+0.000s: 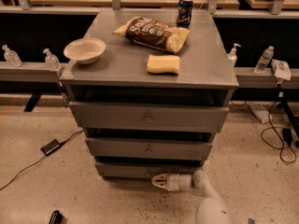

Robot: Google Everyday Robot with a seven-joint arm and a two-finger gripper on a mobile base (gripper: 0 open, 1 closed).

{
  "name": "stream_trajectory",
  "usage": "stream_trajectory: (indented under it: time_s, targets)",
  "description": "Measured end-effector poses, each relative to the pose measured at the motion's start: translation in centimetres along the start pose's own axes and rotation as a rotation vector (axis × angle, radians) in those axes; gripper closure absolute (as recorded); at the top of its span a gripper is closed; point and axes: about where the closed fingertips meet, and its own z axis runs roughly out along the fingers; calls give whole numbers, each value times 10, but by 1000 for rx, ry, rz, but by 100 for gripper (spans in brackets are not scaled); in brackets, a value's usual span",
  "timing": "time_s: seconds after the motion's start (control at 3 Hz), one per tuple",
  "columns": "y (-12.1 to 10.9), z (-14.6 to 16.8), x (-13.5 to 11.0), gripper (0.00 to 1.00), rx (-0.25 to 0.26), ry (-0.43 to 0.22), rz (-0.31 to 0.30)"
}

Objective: Close bottom drawer

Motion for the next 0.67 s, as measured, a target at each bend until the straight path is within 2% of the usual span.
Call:
stream_trajectory:
  time_s: [0.33, 0.67]
  targets:
    - [28, -13, -7, 100, -17, -119, 62]
    - [47, -33, -17, 100, -15, -217, 110]
